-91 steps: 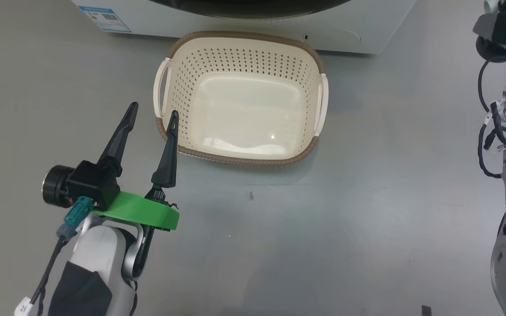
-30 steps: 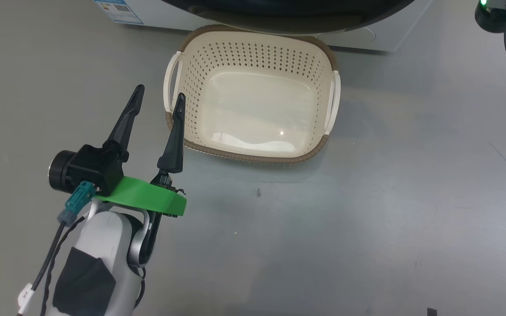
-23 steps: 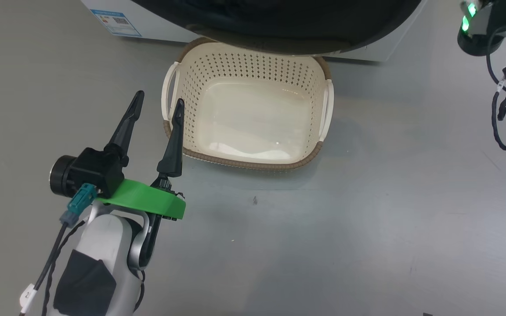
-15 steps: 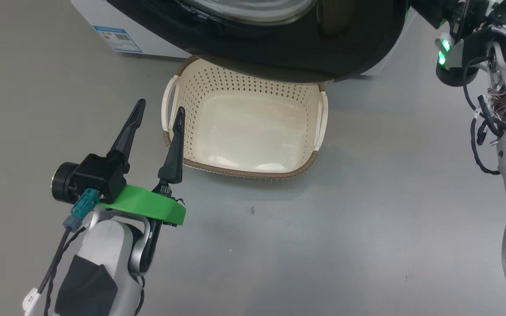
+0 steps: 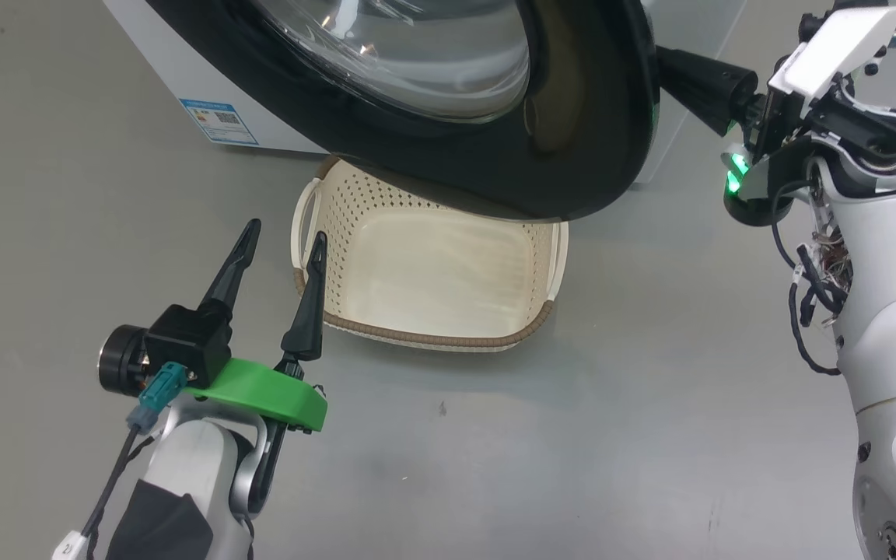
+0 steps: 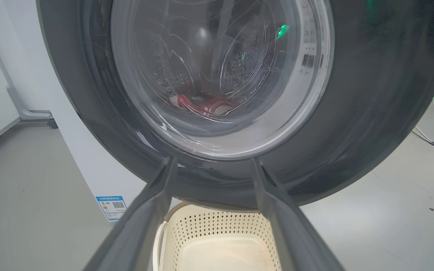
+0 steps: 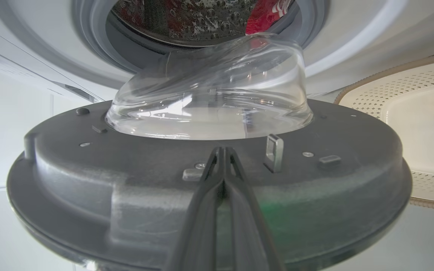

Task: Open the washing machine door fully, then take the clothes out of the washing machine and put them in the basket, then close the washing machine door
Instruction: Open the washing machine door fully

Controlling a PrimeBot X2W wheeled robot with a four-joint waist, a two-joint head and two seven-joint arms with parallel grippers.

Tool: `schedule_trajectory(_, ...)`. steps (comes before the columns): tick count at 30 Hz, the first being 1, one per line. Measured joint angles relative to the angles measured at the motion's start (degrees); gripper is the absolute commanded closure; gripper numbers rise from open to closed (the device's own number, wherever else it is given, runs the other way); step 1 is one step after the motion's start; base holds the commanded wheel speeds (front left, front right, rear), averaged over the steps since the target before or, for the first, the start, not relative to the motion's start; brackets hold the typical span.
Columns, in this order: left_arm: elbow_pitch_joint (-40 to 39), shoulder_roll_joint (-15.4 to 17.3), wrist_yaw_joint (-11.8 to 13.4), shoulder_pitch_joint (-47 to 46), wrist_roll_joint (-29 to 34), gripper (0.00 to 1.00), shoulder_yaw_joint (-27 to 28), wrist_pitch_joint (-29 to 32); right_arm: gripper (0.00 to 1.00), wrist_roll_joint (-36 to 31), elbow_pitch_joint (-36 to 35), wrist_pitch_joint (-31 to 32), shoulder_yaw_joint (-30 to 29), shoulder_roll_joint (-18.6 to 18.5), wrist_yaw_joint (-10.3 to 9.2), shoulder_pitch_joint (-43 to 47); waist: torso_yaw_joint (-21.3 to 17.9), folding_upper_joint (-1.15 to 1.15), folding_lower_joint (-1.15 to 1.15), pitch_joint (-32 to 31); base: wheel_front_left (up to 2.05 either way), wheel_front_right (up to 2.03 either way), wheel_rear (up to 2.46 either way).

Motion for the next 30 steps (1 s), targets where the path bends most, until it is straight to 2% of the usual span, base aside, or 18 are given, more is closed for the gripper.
schedule_trajectory(16,2.78,0.05,-0.02,5.11,0.20,0.00,0.76,0.00,1.00,0.83,-4.74,1.18,4.30,2.01,0.32,12.22,1.30,0.00,0.00,-6.79,0.00,0.00,0.00)
schedule_trajectory(30,3.04,0.09,-0.25,6.44,0.21,0.00,0.31,0.00,1.00,2.59,-7.80,1.18,7.76,2.50,0.32,18.00,5.02,0.00,0.00,-10.20,0.00,0.00,0.00)
